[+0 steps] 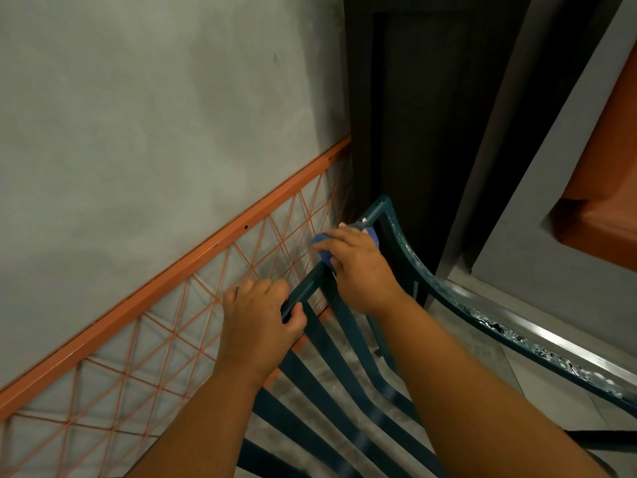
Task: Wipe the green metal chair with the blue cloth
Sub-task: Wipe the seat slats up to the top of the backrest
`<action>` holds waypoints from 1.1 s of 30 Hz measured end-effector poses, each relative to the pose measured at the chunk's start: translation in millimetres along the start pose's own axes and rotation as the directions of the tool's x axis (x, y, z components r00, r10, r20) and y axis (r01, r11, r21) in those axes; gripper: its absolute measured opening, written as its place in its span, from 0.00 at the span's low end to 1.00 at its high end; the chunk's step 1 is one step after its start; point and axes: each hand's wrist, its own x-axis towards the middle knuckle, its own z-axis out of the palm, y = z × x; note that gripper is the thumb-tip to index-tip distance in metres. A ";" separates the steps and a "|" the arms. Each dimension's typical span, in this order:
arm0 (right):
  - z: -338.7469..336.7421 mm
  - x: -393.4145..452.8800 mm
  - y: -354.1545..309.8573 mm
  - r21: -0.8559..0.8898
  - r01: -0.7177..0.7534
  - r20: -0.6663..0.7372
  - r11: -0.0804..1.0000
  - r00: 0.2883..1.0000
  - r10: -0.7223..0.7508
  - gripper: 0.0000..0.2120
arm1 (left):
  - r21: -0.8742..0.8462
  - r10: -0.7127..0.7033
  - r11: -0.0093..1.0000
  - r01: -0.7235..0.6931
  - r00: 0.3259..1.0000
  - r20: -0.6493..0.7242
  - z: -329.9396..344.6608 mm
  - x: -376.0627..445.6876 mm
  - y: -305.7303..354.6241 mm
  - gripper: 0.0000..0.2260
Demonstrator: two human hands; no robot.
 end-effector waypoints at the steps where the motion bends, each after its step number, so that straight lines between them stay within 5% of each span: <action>1: -1.4 -4.2 3.3 0.006 0.044 0.027 0.999 0.999 -0.045 0.19 | -0.006 0.001 1.000 -0.001 1.000 0.005 0.6 0.5 -0.1 0.09; 5: -20.2 4.4 23.2 -0.039 0.028 0.052 0.999 0.998 -0.026 0.20 | -0.059 0.068 0.996 -0.067 0.997 0.021 3.7 1.6 0.1 0.03; 9: -11.2 17.1 10.6 -0.089 -0.091 -0.059 0.992 0.995 0.086 0.21 | -0.003 0.201 0.979 -0.202 0.974 0.102 11.2 3.0 -5.6 0.22; 13: -5.0 -1.2 11.9 0.014 0.067 0.016 0.998 0.998 -0.067 0.20 | 0.104 0.268 0.952 -0.288 0.948 0.171 16.9 5.5 -10.5 0.25; 20: -15.3 31.2 32.6 -0.019 -0.135 -0.080 0.991 0.988 0.133 0.18 | 0.094 0.302 0.943 -0.319 0.940 0.158 22.3 5.5 -14.2 0.26; 26: -22.1 8.2 27.4 0.038 0.037 0.014 0.999 0.999 -0.038 0.17 | 0.096 0.311 0.941 -0.325 0.940 0.136 18.9 6.5 -11.2 0.25; 33: -7.7 28.4 18.4 -0.004 -0.114 -0.122 0.994 0.986 0.112 0.17 | 0.074 0.298 0.947 -0.314 0.939 0.171 17.0 8.5 -10.6 0.26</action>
